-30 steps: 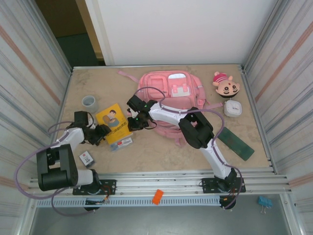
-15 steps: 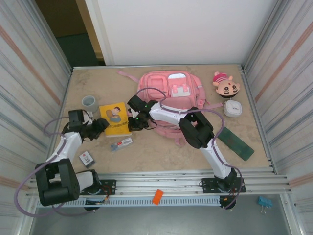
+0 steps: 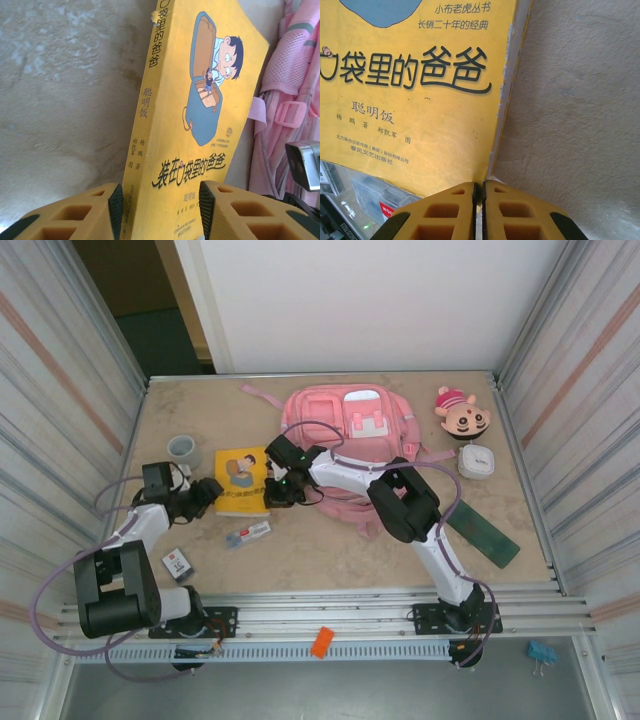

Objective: Pack books, pencil case, and school supplies into a backpack

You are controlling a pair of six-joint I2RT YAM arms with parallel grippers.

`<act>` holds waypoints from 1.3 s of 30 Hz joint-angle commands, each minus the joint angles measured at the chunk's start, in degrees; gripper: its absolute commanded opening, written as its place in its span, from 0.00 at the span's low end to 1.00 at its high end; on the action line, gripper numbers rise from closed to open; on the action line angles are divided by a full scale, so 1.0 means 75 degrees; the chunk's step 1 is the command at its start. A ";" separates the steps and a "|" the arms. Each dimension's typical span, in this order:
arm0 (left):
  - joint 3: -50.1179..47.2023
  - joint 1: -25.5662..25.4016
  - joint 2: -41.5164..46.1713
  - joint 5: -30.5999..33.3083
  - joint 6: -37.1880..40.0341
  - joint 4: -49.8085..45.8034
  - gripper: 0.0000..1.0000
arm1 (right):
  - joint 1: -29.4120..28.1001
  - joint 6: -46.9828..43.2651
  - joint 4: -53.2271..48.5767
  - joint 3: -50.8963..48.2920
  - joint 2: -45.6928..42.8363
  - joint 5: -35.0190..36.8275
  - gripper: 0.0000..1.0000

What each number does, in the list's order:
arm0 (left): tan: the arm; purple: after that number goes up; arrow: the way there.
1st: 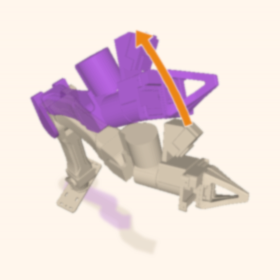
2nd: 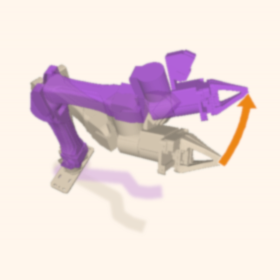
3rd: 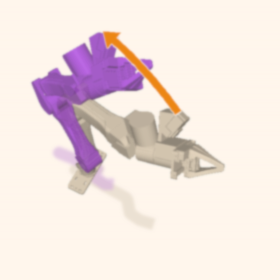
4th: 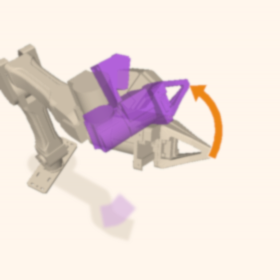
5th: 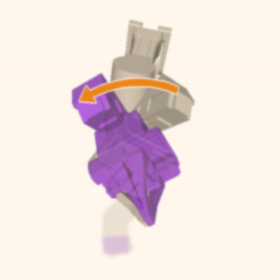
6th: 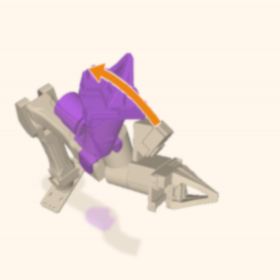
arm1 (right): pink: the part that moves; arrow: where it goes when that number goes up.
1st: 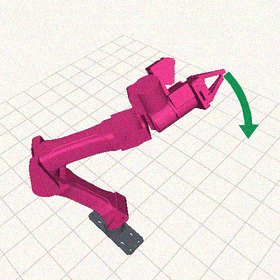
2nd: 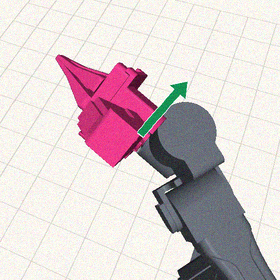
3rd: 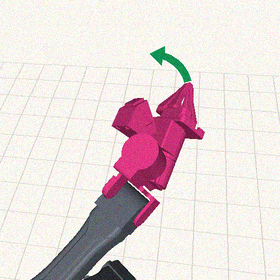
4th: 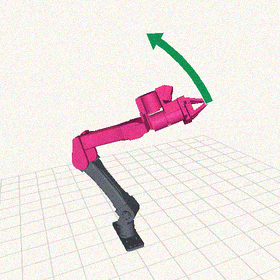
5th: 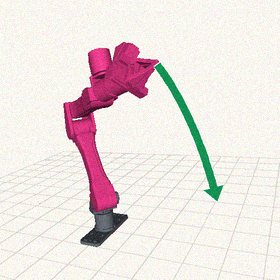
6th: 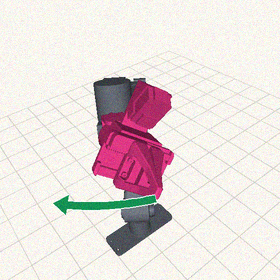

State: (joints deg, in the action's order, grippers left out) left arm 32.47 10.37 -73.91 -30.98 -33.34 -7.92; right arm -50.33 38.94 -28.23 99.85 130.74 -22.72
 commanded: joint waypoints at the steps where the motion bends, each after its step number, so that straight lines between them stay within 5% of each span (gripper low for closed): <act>1: -0.0017 -0.0395 -0.0083 -0.1606 -0.0269 0.0236 0.46 | -0.0066 0.0247 0.0338 -0.0238 0.0041 -0.0188 0.12; 19: -0.0171 -0.0652 0.0209 -0.2455 -0.0873 0.0690 0.49 | 0.0051 0.0411 0.0516 -0.0353 -0.0076 -0.0230 0.12; 26: -0.0286 -0.0955 -0.0026 -0.2018 -0.0817 0.0697 0.49 | 0.0088 0.0520 0.0627 -0.0509 -0.0240 -0.0240 0.12; 33: -0.0163 -0.1242 -0.0228 -0.0814 -0.0563 -0.0384 0.41 | 0.0389 0.1382 0.1319 -0.1135 -0.0753 -0.0259 0.40; 39: -0.0275 -0.1371 -0.0127 -0.0647 -0.0566 -0.0594 0.42 | 0.0473 0.1458 0.0787 -0.1034 -0.0557 0.0233 0.25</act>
State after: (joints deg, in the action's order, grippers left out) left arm 31.18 1.39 -75.13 -33.50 -37.54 -7.86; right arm -46.24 48.64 -22.24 90.89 126.28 -23.73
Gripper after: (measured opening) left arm 0.418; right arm 0.285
